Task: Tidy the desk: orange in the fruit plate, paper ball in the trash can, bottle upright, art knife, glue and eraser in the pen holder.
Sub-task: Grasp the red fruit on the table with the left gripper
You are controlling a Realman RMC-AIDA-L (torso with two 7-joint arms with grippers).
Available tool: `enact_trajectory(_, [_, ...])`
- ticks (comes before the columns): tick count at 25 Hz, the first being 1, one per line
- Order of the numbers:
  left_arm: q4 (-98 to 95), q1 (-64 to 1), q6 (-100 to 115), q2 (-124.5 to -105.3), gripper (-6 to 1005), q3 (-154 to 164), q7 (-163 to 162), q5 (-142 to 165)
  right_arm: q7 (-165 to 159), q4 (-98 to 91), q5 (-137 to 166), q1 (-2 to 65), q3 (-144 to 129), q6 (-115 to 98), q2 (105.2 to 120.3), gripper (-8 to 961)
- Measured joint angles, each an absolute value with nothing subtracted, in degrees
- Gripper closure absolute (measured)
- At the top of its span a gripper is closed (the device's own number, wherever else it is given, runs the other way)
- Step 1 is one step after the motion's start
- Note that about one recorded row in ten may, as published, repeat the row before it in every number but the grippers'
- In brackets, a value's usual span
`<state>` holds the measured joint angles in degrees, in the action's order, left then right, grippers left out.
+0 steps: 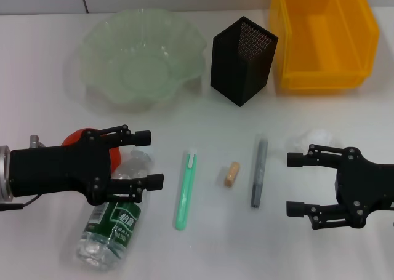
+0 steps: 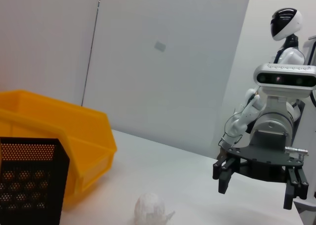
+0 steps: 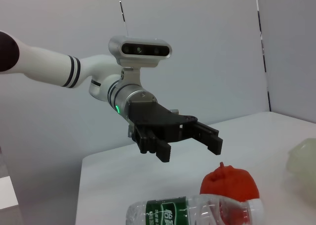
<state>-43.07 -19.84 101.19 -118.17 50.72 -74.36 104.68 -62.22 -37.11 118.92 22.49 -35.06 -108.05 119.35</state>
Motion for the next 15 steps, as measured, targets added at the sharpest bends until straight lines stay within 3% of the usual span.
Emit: enact_trajectory(15, [-43.07,-20.12,101.18,-118.30,139,50.71,-74.37,104.58,-62.22,-37.09,118.92,22.35,-34.90,-107.82,119.41,123])
